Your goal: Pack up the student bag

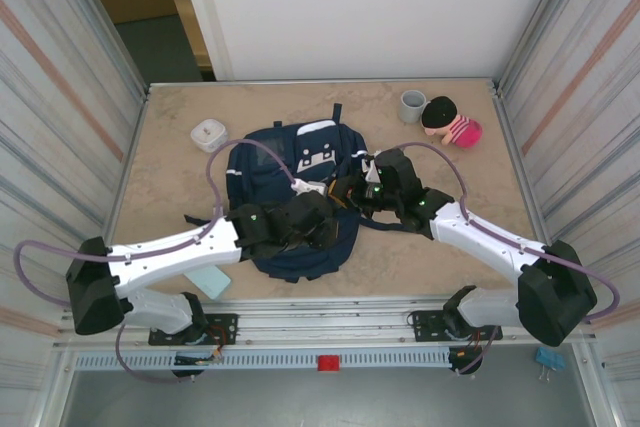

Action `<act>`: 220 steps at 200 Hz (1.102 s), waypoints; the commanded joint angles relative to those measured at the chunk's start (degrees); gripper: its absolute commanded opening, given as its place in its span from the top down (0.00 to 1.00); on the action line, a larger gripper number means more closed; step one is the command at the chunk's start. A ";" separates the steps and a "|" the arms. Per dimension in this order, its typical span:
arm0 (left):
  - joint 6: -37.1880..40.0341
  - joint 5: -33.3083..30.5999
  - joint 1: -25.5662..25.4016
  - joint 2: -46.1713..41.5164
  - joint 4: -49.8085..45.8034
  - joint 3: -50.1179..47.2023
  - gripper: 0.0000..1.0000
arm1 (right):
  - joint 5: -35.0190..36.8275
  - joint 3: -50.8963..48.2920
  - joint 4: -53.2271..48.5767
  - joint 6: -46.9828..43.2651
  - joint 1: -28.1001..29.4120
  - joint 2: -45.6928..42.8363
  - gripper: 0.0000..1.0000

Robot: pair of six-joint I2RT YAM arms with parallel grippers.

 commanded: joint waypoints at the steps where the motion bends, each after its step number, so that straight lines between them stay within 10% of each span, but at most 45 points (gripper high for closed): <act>1: -2.99 -5.66 -0.60 1.76 -2.40 2.66 0.66 | -1.30 2.88 2.31 -0.75 1.51 -1.58 0.97; 83: -5.33 -9.99 -0.99 1.06 -5.90 1.55 1.00 | -1.84 2.98 -2.31 -2.88 0.62 -3.36 0.97; 173: -6.56 -13.16 -0.92 -12.81 -12.55 -9.40 1.00 | -12.74 4.16 -11.73 -12.47 -17.39 -5.42 0.96; 220: 3.36 -10.01 -0.81 -18.70 8.97 -15.83 1.00 | -13.38 0.51 -5.98 -6.41 -16.45 -6.91 0.57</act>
